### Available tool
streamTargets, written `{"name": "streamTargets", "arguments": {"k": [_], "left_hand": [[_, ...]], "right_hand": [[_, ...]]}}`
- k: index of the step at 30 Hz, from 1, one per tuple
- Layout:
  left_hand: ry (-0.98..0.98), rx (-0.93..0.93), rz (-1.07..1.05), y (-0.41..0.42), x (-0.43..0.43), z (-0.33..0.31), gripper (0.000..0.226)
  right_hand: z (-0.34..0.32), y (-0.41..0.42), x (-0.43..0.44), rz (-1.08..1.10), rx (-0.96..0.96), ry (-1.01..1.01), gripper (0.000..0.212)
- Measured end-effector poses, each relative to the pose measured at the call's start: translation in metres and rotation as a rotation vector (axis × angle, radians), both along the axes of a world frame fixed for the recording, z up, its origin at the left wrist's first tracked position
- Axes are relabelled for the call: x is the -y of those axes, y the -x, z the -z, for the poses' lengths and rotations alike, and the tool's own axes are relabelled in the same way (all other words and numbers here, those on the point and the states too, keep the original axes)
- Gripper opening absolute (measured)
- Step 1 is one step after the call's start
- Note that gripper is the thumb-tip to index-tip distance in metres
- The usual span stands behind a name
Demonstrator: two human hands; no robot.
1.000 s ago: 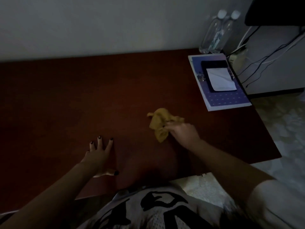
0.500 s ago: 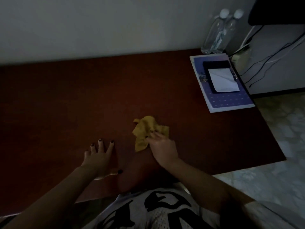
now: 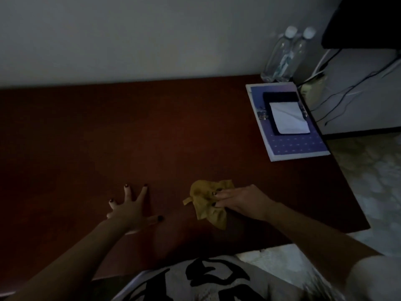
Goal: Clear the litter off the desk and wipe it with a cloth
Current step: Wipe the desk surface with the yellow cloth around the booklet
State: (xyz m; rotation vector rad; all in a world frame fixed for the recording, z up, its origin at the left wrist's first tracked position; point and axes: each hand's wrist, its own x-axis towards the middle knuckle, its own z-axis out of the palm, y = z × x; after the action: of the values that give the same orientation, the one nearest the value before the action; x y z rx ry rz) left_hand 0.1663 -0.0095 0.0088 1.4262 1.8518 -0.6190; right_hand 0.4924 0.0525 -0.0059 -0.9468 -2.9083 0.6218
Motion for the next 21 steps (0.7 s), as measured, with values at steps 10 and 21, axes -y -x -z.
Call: {"name": "streamTargets", "arguments": {"k": [10, 21], "left_hand": [[-0.120, 0.110, -0.081, 0.022, 0.012, -0.001, 0.087], [-0.126, 0.022, -0.283, 0.012, -0.009, 0.014, 0.088]], "right_hand": [[-0.004, 0.078, -0.129, 0.430, 0.211, -0.026, 0.040], [0.007, 0.063, 0.021, -0.143, -0.015, -0.114, 0.046]]}}
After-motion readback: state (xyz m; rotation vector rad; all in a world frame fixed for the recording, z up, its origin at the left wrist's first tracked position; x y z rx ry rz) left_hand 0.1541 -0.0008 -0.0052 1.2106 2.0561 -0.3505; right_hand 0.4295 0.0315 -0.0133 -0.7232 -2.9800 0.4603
